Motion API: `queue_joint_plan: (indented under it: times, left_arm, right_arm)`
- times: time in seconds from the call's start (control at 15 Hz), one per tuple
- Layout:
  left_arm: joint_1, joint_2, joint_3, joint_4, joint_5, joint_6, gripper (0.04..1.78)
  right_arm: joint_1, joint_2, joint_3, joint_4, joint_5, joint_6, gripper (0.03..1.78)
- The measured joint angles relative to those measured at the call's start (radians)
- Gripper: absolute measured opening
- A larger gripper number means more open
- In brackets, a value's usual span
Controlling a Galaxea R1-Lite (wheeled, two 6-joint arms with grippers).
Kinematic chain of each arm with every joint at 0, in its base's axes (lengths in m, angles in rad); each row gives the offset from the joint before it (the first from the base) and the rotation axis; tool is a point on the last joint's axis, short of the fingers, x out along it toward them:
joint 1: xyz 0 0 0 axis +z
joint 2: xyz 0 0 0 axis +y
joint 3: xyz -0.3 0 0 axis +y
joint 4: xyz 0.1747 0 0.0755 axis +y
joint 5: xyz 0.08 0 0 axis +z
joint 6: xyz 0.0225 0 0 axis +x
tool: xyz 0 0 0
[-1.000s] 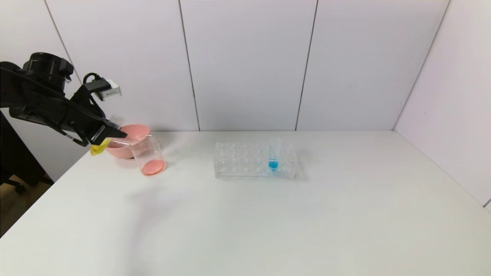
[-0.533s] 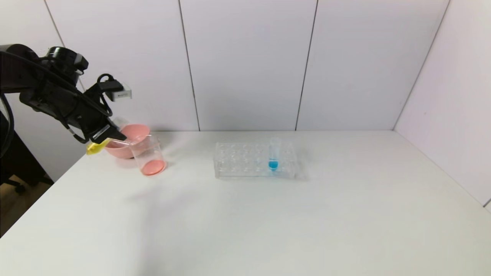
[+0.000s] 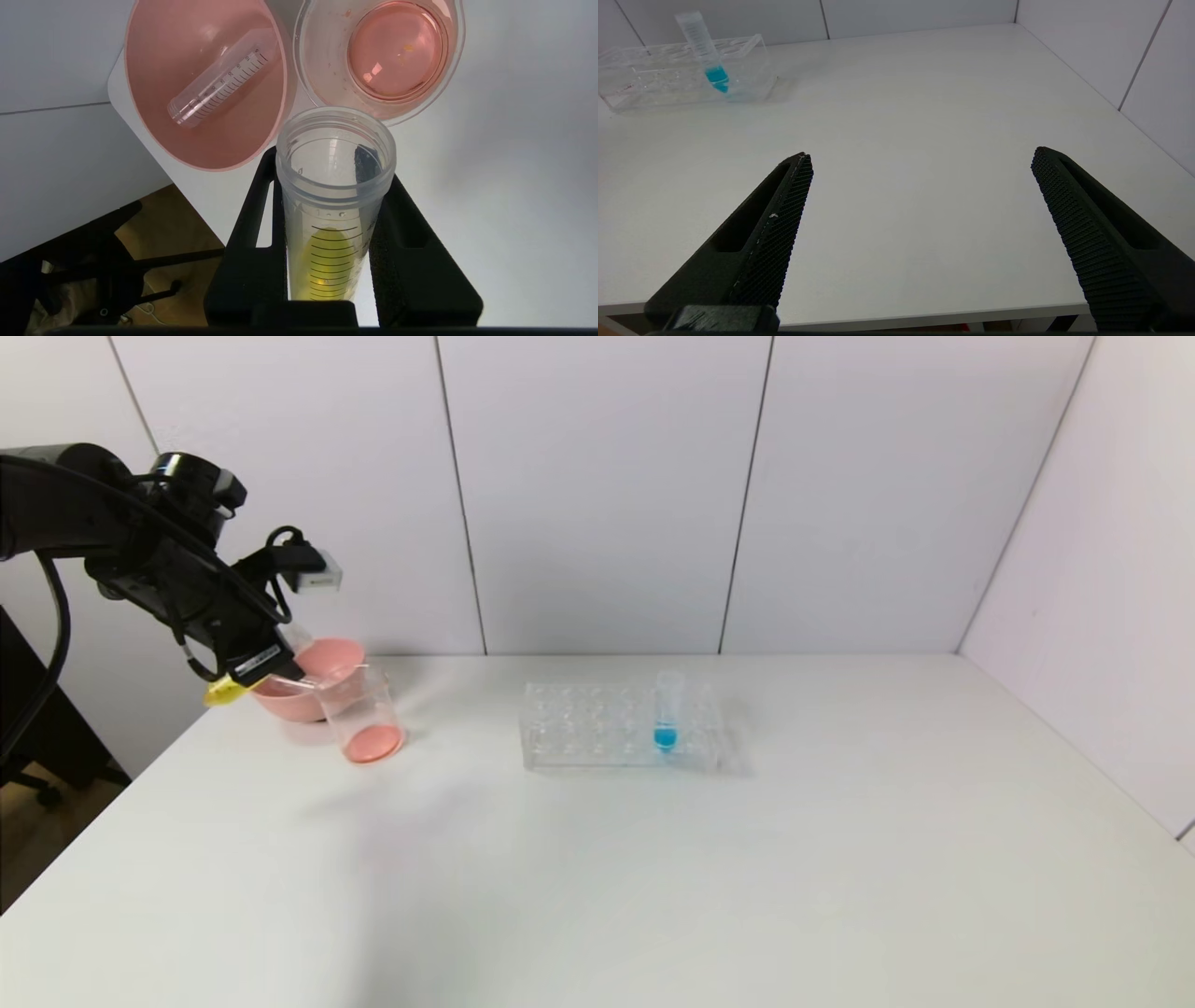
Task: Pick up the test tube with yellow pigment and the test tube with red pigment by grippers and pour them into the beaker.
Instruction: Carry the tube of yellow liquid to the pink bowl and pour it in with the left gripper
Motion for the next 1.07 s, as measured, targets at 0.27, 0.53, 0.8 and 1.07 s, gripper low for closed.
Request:
queue_joint_plan:
  times: [0.27, 0.53, 0.8, 1.07]
  left_arm:
    - [-0.030, 0.004, -0.005, 0.010, 0.098, 0.071, 0.50]
    - [-0.071, 0.004, -0.005, 0.030, 0.218, 0.087, 0.50]
    - [-0.112, 0.010, -0.005, 0.048, 0.353, 0.094, 0.50]
    - [-0.136, 0.027, -0.005, 0.057, 0.419, 0.094, 0.50]
  right_arm:
    - [0.000, 0.000, 0.000, 0.000, 0.000, 0.000, 1.71]
    - [0.000, 0.000, 0.000, 0.000, 0.000, 0.000, 1.71]
    - [0.000, 0.000, 0.000, 0.000, 0.000, 0.000, 1.71]
    - [0.000, 0.000, 0.000, 0.000, 0.000, 0.000, 1.71]
